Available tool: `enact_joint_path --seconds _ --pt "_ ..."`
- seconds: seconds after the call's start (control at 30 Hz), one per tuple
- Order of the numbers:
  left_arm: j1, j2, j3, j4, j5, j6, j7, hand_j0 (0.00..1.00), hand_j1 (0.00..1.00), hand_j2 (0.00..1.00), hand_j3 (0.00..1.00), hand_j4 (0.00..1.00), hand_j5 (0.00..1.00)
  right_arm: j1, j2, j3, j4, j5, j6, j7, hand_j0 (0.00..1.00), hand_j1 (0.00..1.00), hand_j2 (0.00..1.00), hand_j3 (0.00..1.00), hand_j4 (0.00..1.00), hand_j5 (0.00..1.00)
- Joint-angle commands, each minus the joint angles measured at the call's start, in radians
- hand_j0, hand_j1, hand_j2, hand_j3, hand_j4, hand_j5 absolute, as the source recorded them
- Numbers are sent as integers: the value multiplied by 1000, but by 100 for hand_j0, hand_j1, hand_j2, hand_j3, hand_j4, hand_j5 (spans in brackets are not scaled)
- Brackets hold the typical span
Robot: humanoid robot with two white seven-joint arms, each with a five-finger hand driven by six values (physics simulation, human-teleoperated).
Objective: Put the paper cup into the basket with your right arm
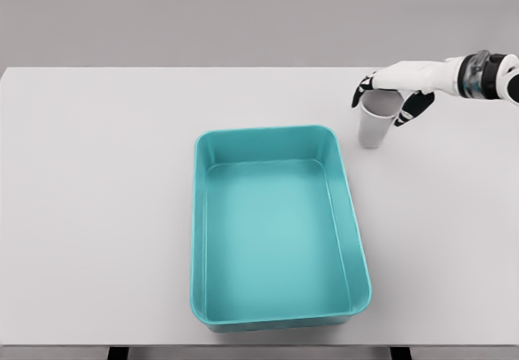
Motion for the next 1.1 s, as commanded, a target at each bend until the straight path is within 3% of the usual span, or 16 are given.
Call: enact_joint_path --seconds 0.0,0.57,1.07 --pt "0 0 0 0 0 0 0 100 100 100 100 100 100 0 -19 -3 -19 -4 1 0 68 68 68 68 68 68" --pt "0 0 0 0 0 0 0 100 100 100 100 100 100 -15 -129 -13 -193 -6 0 0 69 69 69 69 69 69" --pt "0 0 0 0 0 0 0 100 100 100 100 100 100 -43 -229 -13 -331 -84 -2 0 69 69 69 69 69 69"
